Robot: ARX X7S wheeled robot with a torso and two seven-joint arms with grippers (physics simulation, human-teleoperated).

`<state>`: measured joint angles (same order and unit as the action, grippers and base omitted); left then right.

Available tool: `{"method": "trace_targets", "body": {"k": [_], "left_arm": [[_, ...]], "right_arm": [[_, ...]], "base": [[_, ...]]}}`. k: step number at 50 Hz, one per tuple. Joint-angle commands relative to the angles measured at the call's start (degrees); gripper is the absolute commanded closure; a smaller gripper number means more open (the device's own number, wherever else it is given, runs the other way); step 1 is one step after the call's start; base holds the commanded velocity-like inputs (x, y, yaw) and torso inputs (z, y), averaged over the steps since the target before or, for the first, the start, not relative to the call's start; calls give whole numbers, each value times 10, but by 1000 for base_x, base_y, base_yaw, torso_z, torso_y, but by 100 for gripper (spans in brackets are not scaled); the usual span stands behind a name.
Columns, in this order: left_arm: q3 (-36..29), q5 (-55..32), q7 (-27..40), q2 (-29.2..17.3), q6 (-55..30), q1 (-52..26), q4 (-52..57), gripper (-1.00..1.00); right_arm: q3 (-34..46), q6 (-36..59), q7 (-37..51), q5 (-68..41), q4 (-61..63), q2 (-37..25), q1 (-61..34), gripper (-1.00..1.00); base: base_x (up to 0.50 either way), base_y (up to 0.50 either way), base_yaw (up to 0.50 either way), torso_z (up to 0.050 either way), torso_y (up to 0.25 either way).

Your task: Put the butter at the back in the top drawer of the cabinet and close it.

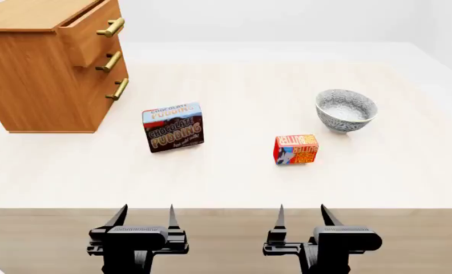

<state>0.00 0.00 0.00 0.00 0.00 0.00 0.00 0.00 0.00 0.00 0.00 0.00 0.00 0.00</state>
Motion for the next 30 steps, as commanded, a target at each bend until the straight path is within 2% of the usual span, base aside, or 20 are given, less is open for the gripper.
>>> {"method": "trace_targets", "body": {"k": [1, 13, 28, 30], "left_arm": [[-10, -9, 10, -9, 0, 0, 0, -100], [-33, -28, 32, -28, -2, -3, -2, -100], [-50, -40, 46, -42, -9, -6, -2, -100], [-51, -43, 47, -43, -9, -6, -2, -100]], "right_arm": [[11, 1, 12, -9, 0, -9, -1, -100], [31, 8, 35, -35, -3, -27, -5, -100], [45, 9, 50, -50, -4, -40, -6, -100], [47, 7, 52, -52, -4, -42, -6, -100]], "base": [[0, 0, 0, 0, 0], [0, 7, 0, 0, 0], [0, 487, 0, 0, 0], [0, 111, 0, 0, 0]]}}
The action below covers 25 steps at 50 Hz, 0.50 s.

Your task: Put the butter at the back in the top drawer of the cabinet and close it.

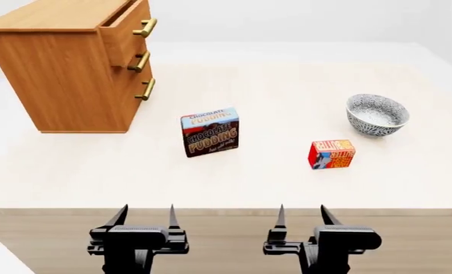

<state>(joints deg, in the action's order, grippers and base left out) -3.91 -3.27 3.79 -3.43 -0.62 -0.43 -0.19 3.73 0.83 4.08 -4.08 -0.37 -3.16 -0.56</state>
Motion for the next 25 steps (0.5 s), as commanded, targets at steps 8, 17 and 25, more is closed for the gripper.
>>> {"method": "trace_targets", "body": {"k": [8, 17, 25], "left_arm": [[-15, -22, 12, -13, 0, -3, -2, -100], [-17, -35, 19, -19, -10, -3, 8, -100], [-21, -49, 23, -33, -52, 4, 76, -100]], "right_arm": [[15, -2, 18, -16, -2, -15, -2, -100], [19, 19, 26, -27, 26, -24, 2, -100], [15, 32, 39, -33, 89, -36, 15, -100]], "base": [[0, 0, 0, 0, 0], [0, 0, 0, 50, 0], [0, 0, 0, 50, 0]]}}
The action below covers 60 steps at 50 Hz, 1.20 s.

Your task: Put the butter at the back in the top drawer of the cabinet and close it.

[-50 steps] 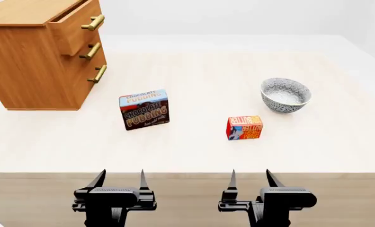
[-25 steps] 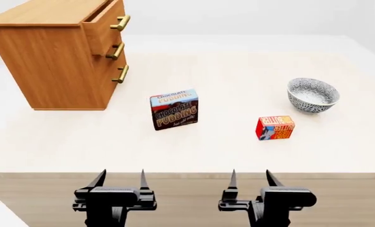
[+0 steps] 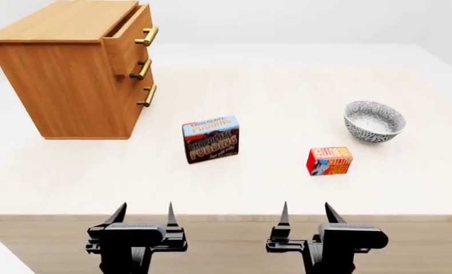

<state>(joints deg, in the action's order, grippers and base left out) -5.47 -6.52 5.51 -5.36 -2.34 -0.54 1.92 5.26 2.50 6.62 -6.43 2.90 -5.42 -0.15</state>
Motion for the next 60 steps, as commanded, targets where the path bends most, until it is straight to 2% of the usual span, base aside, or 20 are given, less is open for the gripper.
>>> {"method": "trace_targets", "body": {"k": [1, 21, 30, 51, 60], "left_arm": [[-6, -18, 6, -16, -40, 7, 63, -100], [-8, -46, 24, -45, -129, 26, 225, -100], [-10, -41, 30, -52, -106, 45, 259, -100], [-15, -36, 35, -64, -57, 75, 288, -100], [-18, -40, 36, -68, -53, 77, 289, -100]], "right_arm": [[-1, 19, 15, -12, 64, -15, 13, -100], [-8, 114, 45, -29, 240, -46, 25, -100], [-11, 108, 53, -30, 273, -52, 40, -100], [-5, 71, 53, -31, 293, -65, 65, -100], [-1, 59, 54, -29, 293, -69, 69, -100]], "base": [[0, 0, 0, 50, 0], [0, 0, 0, 50, 0], [0, 0, 0, 47, 0], [7, 0, 0, 1, 0], [424, 0, 0, 0, 0]]}}
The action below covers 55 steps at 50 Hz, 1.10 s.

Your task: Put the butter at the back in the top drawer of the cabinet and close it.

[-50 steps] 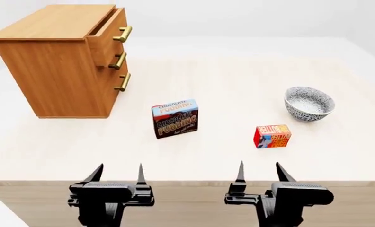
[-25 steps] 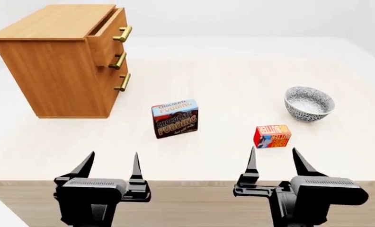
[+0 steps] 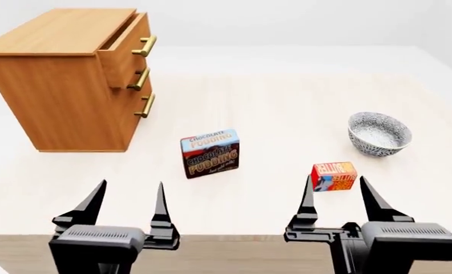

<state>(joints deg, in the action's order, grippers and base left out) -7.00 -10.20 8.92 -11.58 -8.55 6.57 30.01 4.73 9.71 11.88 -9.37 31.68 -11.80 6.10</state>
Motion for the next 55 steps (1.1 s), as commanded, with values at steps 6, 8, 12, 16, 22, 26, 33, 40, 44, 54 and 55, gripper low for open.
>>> {"method": "trace_targets", "body": {"k": [6, 8, 12, 16, 22, 26, 33, 40, 44, 54, 55], "left_arm": [[-7, -5, 6, -10, 11, 6, 8, -100], [-8, -6, 7, -12, 12, 6, 8, -100], [-10, -8, 9, -14, 13, 6, 9, -100], [-12, -9, 12, -17, 14, 7, 10, -100], [-15, -11, 16, -20, 16, 7, 11, -100], [-16, -12, 18, -22, 18, 7, 10, -100], [-18, -15, 22, -25, 19, 7, 10, -100], [-21, -17, 26, -28, 18, 5, 10, -100], [-23, -18, 27, -30, 18, 4, 9, -100], [-27, -21, 31, -34, 20, 3, 10, -100], [-27, -22, 32, -35, 20, 3, 10, -100]], "right_arm": [[7, -16, 3, 2, 4, -7, 8, -100], [8, -16, 4, 3, 4, -8, 8, -100], [9, -15, 6, 3, 5, -9, 9, -100], [10, -16, 7, 2, 6, -11, 9, -100], [12, -18, 8, 0, 6, -12, 10, -100], [12, -18, 10, -2, 6, -14, 10, -100], [12, -15, 17, -8, 7, -16, 8, -100], [11, -15, 26, -10, 6, -17, 6, -100], [14, -16, 29, -9, 5, -19, 5, -100], [18, -28, 31, -11, 4, -25, 8, -100], [19, -28, 31, -11, 4, -25, 8, -100]], "base": [[500, 0, 0, 0, 0], [500, 0, 0, 0, 0], [500, 0, 0, 0, 0], [500, 0, 0, 0, 0], [500, 0, 0, 0, 0], [500, 0, 0, 0, 0], [488, 0, 0, 0, 0], [80, 0, 0, 0, 2], [0, 0, 0, 0, 0], [299, 0, 0, 0, 0], [500, 0, 0, 0, 0]]}}
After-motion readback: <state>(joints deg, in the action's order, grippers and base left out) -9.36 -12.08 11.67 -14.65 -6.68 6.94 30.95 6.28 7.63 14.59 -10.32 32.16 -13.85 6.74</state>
